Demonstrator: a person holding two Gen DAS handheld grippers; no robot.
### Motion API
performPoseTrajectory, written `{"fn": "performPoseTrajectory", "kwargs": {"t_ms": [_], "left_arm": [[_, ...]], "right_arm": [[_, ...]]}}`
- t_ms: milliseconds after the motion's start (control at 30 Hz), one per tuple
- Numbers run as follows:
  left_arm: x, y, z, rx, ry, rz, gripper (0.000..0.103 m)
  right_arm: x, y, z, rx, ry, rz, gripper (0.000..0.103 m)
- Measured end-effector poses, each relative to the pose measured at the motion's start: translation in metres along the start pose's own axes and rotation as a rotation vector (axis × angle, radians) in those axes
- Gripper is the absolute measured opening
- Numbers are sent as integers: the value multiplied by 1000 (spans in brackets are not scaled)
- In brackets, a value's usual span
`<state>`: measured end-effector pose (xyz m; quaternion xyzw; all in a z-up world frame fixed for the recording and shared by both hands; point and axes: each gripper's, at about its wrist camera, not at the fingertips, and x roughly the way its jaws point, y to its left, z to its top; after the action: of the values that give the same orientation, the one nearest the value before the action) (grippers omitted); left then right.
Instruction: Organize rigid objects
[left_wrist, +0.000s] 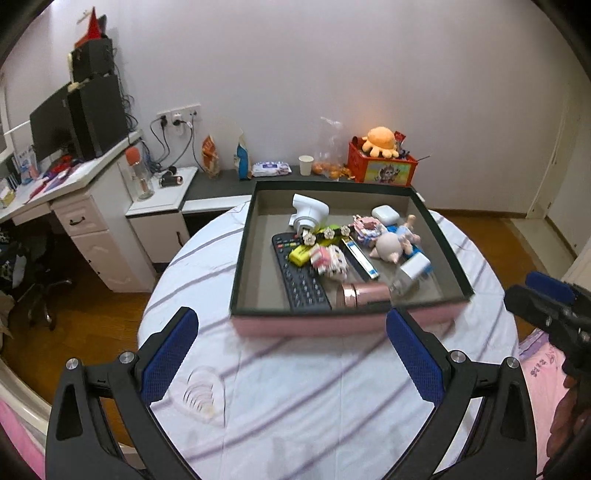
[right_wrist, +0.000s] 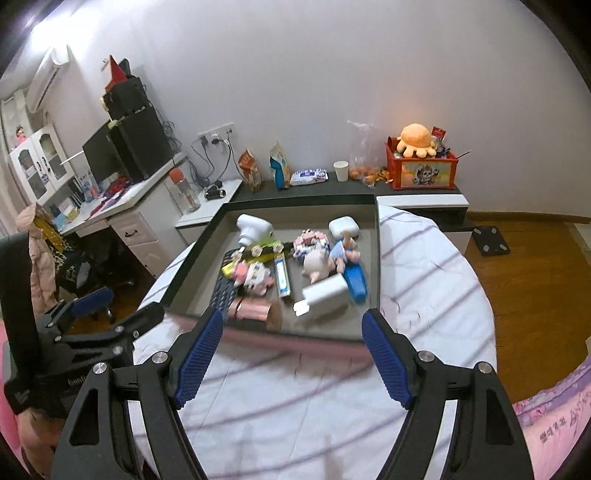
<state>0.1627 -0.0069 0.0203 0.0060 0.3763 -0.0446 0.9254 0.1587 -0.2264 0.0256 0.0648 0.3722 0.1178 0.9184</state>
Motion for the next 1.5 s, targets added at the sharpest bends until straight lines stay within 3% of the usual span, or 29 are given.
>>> {"fn": "performPoseTrajectory", "kwargs": {"t_ms": [267,500,600,1500], "left_arm": [[-40,2,-38,-22,-20,4,103],[-54,4,-58,-38,-14,0,103],[-59,4,-62,-45,-21,-1,103],[-73,-3,-46,-39,-31,26,103]], "right_arm": [[-40,11,-52,-22,-34,-63,82],[-47,12,-70,-6,-26,-65,89],[-48,15,-73,-10,-26,-56,103],[-53,20,-61,-29,-42,-72,103]]}}
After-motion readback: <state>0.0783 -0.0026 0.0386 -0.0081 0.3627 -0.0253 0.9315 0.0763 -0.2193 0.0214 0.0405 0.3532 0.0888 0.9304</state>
